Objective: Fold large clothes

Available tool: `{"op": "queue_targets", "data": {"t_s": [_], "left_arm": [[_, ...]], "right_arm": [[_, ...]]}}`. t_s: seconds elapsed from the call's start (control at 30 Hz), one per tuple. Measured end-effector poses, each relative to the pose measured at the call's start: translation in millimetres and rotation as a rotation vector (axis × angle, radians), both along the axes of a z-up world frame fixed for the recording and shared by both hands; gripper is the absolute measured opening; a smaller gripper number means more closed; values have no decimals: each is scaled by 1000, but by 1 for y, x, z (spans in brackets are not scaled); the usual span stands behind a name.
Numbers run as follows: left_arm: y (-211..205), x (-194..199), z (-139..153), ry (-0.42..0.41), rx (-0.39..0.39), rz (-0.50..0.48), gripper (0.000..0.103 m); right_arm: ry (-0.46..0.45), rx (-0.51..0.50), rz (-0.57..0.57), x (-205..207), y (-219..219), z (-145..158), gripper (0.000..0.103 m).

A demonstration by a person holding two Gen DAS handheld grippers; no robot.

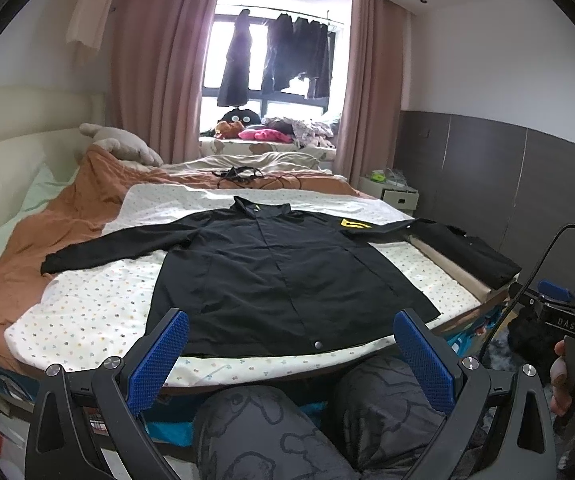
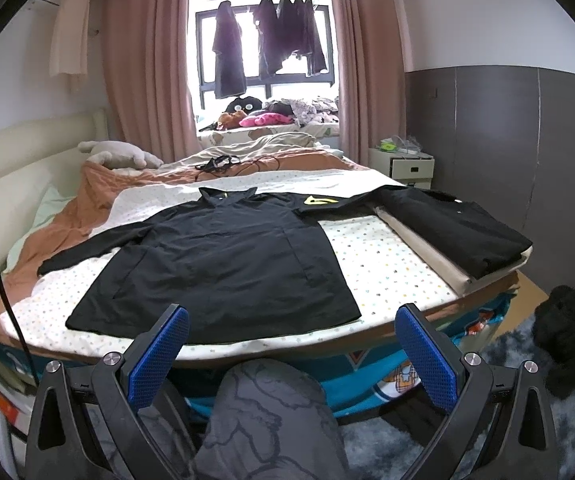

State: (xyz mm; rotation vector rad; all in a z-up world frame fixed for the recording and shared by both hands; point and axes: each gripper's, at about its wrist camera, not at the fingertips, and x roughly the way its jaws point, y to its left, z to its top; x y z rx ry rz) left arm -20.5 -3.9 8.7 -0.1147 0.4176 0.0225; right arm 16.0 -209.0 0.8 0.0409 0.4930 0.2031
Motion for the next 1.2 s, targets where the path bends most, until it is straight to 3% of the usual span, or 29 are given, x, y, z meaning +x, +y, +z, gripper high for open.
{"op": "queue_targets", "data": {"t_s": [1.2], "left_arm": [[10, -8, -2, -7, -13, 22, 103]], "right_arm": [[-12, -4, 27, -4, 4, -2, 103]]}}
